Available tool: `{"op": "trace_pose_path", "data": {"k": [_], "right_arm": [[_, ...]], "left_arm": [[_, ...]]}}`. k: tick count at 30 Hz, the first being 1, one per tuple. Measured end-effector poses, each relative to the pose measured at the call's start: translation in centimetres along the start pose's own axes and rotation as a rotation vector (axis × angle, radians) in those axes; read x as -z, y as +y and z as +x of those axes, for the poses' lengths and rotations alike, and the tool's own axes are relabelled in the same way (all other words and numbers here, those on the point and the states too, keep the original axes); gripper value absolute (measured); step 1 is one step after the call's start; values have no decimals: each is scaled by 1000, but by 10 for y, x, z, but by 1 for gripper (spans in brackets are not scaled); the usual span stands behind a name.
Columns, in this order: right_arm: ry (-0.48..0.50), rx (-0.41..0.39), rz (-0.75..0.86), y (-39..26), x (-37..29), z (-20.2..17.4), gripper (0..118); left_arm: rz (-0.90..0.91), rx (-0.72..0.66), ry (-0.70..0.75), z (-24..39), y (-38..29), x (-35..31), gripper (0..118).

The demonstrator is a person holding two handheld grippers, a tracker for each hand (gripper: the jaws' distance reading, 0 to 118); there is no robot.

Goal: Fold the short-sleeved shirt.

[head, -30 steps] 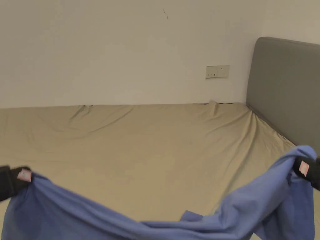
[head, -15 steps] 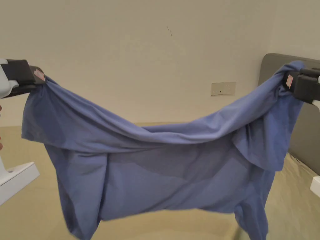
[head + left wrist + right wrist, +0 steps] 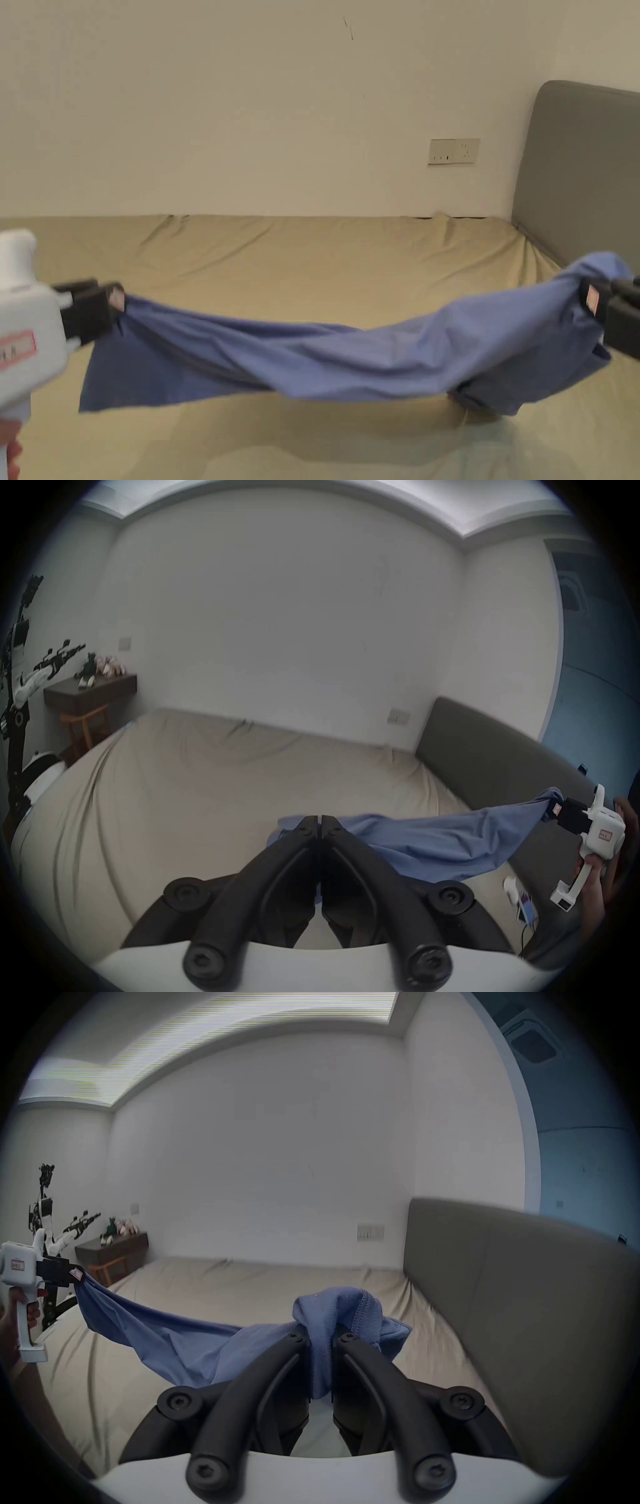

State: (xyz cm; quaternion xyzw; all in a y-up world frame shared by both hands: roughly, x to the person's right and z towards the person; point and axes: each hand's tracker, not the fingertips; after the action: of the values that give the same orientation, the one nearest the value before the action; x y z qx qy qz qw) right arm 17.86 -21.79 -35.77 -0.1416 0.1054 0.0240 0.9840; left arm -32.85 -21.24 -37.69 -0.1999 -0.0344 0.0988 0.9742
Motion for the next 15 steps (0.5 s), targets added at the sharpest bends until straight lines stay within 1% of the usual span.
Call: {"op": "trace_pose_path", "data": {"k": [3,6,10,11,13,15], "right_arm": [[23,24,-109,-43,-28,-4,13],[17,28,-212,-77,-59,-11,13],[30,102,-362,-122,-89,-10,13],[30,100,-421,-136,-89,-10,13],[27,120,-530,-163,-85,-10,13],[9,109,-629,-193,-77,-9,13]], "left_arm": [[-96,-39,-1,-5,-50,-26,1],[-179,-75,20,-10,-98,-61,1],[-340,-63,88,-16,-156,-91,1],[-395,-71,98,-19,-172,-93,1],[-506,-72,121,-26,-204,-88,1],[-604,-73,143,-36,-237,-75,1]]}}
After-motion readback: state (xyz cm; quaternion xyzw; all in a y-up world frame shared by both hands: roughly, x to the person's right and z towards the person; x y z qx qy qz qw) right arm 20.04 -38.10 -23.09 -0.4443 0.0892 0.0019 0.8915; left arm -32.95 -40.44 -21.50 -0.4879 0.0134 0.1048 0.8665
